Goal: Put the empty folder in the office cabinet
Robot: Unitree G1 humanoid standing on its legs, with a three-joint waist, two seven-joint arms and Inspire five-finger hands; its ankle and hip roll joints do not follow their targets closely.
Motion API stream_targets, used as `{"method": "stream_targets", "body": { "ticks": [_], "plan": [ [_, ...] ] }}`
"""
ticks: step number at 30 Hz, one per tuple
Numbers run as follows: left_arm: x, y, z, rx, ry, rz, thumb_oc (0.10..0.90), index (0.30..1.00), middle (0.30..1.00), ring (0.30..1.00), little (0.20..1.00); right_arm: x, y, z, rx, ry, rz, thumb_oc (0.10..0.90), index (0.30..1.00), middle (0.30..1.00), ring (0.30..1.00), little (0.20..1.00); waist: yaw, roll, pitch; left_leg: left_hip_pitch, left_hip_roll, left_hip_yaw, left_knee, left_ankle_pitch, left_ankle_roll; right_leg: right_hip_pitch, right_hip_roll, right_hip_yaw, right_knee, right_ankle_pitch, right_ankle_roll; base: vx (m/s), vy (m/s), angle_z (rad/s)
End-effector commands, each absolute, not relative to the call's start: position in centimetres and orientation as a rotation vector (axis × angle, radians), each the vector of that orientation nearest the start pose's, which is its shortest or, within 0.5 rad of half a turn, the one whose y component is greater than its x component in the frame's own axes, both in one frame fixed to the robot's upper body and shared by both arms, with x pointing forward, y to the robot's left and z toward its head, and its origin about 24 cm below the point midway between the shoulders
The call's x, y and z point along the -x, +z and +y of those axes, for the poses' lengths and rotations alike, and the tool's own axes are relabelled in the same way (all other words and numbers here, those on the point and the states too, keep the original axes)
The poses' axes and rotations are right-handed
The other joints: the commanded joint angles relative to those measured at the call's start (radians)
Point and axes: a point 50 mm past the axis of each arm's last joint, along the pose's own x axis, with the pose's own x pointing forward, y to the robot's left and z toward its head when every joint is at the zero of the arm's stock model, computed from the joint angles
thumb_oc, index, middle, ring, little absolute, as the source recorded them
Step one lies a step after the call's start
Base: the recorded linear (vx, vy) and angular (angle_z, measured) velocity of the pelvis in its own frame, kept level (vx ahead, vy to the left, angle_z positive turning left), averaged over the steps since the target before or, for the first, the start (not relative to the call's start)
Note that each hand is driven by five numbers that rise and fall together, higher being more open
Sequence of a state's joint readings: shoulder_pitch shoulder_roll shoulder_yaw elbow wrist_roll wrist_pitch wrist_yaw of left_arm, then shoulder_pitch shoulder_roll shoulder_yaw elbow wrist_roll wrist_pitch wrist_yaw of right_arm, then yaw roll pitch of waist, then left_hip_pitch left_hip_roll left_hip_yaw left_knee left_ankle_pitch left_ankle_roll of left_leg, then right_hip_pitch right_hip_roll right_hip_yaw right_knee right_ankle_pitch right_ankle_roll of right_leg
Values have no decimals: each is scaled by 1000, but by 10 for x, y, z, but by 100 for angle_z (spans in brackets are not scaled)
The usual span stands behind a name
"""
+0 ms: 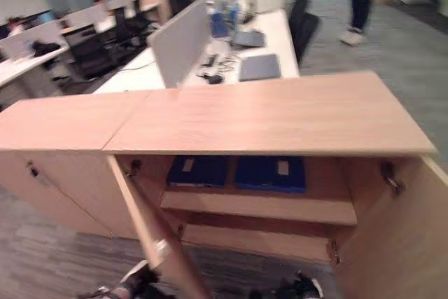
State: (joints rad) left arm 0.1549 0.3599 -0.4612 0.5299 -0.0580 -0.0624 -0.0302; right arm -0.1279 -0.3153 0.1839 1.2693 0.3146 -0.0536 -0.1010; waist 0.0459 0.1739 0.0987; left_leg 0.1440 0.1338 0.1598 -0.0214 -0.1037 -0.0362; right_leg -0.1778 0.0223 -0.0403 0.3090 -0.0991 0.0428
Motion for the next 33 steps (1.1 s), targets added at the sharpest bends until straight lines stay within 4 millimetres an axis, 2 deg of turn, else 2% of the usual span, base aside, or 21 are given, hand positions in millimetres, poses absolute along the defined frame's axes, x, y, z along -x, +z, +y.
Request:
{"method": "stream_targets", "body": {
  "ticks": [1, 2, 3, 5, 7, 8, 9, 10, 11, 12, 13, 14, 15, 17, 18, 19, 20, 21, 27, 31, 33],
  "plan": [
    [-218, -39, 143, -296, -398, 237, 800, 900, 900, 900, 900, -152, -140, -244, 232, -188, 1013, 800, 900, 900, 900, 900, -45, -107, -16, -158, -56, -83, 148, 128, -58, 305, -116, 51, -382, 37, 58, 92, -17, -97],
    [-218, -39, 143, -297, -398, 237, 800, 900, 900, 900, 900, -152, -140, -243, 232, -188, 1013, 800, 900, 900, 900, 900, -43, -109, -15, -157, -57, -81, 149, 126, -57, 306, -117, 53, -382, 35, 59, 168, -36, -58],
    [-222, -41, 150, -305, -351, 251, 800, 900, 900, 900, 900, -150, -142, -236, 224, -165, 1018, 800, 900, 900, 900, 900, -31, -118, -5, -195, -65, -125, 139, 148, -60, 315, -111, 92, -383, 35, 58, 89, -12, -52],
    [-224, -42, 155, -306, -324, 258, 800, 900, 900, 900, 900, -148, -144, -233, 224, -144, 1021, 800, 900, 900, 900, 900, -30, -118, -3, -186, -69, -130, 117, 149, -57, 320, -104, 109, -384, 32, 60, 91, -7, -68],
    [-228, -54, 173, -346, -239, 326, 800, 900, 900, 900, 900, -139, -148, -223, 224, -82, 1036, 800, 900, 900, 900, 900, -50, -107, -27, -121, -51, -87, 17, 171, -56, 321, -87, 115, -381, 40, 63, 107, 47, -95],
    [-228, -54, 173, -346, -239, 326, 800, 900, 900, 900, 900, -139, -148, -223, 224, -82, 1036, 800, 900, 900, 900, 900, -49, -107, -26, -117, -51, -86, 13, 173, -56, 323, -87, 117, -381, 40, 63, 167, 90, -94],
    [-235, -57, 189, -394, -165, 358, 800, 900, 900, 900, 900, -134, -150, -219, 223, -60, 1042, 800, 900, 900, 900, 900, -72, -109, -46, -77, -50, -68, -33, 177, -53, 320, -84, 119, -379, 43, 66, 114, 52, -42],
    [-235, -57, 189, -394, -165, 357, 800, 900, 900, 900, 900, -134, -150, -219, 223, -60, 1042, 800, 900, 900, 900, 900, -71, -109, -45, -75, -50, -67, -36, 178, -53, 320, -84, 119, -379, 43, 66, 195, 89, -40],
    [-241, -57, 201, -422, -115, 378, 800, 900, 900, 900, 900, -132, -151, -217, 216, -46, 1042, 800, 900, 900, 900, 900, -83, -116, -51, -58, -53, -56, -47, 167, -53, 327, -86, 120, -379, 35, 69, 153, 80, -35],
    [-254, -52, 224, -474, -28, 401, 800, 900, 900, 900, 900, -126, -153, -212, 208, -25, 1044, 800, 900, 900, 900, 900, -102, -124, -60, -40, -54, -33, -57, 160, -51, 327, -85, 128, -373, 36, 75, 186, 105, -45],
    [-261, -48, 233, -491, 6, 403, 800, 900, 900, 900, 900, -124, -153, -211, 199, -20, 1045, 800, 900, 900, 900, 900, -107, -128, -63, -32, -54, -24, -61, 155, -49, 327, -87, 133, -370, 36, 79, 103, 68, -27],
    [-261, -48, 233, -491, 6, 403, 800, 900, 900, 900, 900, -124, -153, -211, 199, -20, 1045, 800, 900, 900, 900, 900, -107, -128, -63, -32, -54, -24, -61, 155, -49, 327, -87, 133, -370, 36, 79, 100, 87, -2],
    [-275, -37, 254, -536, 82, 409, 800, 900, 900, 900, 900, -120, -154, -211, 195, -8, 1051, 800, 900, 900, 900, 900, -123, -134, -73, -21, -59, -12, -66, 146, -45, 321, -89, 143, -367, 40, 87, 91, 93, -13],
    [-288, -22, 275, -596, 148, 414, 800, 900, 900, 900, 900, -114, -156, -212, 198, 0, 1068, 800, 900, 900, 900, 900, -134, -141, -81, -13, -63, 3, -66, 132, -42, 316, -95, 152, -365, 45, 98, 85, 92, -13],
    [-289, -21, 275, -596, 148, 413, 800, 900, 900, 900, 900, -114, -156, -212, 198, 0, 1068, 800, 900, 900, 900, 900, -133, -142, -80, -13, -63, 3, -66, 132, -42, 317, -96, 152, -365, 45, 98, 92, 97, 6],
    [-299, -5, 294, -594, 232, 403, 800, 900, 900, 900, 900, -109, -156, -214, 187, -6, 1076, 800, 900, 900, 900, 900, -145, -147, -89, -9, -68, 10, -66, 120, -38, 313, -102, 156, -362, 46, 109, 65, 69, -5],
    [-299, -4, 294, -594, 232, 402, 800, 900, 900, 900, 900, -109, -156, -214, 187, -6, 1076, 800, 900, 900, 900, 900, -144, -147, -88, -9, -69, 11, -66, 120, -38, 314, -103, 156, -362, 46, 109, 109, 140, -29],
    [-306, 11, 309, -578, 294, 381, 800, 900, 900, 900, 900, -108, -156, -216, 170, -21, 1075, 800, 900, 900, 900, 900, -155, -153, -92, -6, -74, 16, -66, 110, -34, 306, -110, 161, -353, 47, 118, 50, 88, -26],
    [-310, 35, 335, -613, 371, 358, 800, 900, 900, 900, 900, -107, -156, -216, 129, -43, 1073, 800, 900, 900, 900, 900, -158, -166, -96, 2, -85, 47, -66, 83, -21, 277, -128, 175, -327, 54, 139, 41, 89, -16],
    [-310, 36, 336, -610, 377, 351, 800, 900, 900, 900, 900, -106, -157, -216, 109, -59, 1074, 800, 900, 900, 900, 900, -153, -172, -97, 5, -92, 53, -66, 74, -15, 271, -137, 175, -324, 58, 149, 26, 74, -10],
    [-305, 29, 334, -601, 373, 354, 800, 900, 900, 900, 900, -103, -158, -215, 91, -75, 1079, 800, 900, 900, 900, 900, -146, -178, -98, 8, -98, 53, -66, 65, -10, 269, -146, 168, -325, 62, 154, 23, 93, 2]
  ]
}}
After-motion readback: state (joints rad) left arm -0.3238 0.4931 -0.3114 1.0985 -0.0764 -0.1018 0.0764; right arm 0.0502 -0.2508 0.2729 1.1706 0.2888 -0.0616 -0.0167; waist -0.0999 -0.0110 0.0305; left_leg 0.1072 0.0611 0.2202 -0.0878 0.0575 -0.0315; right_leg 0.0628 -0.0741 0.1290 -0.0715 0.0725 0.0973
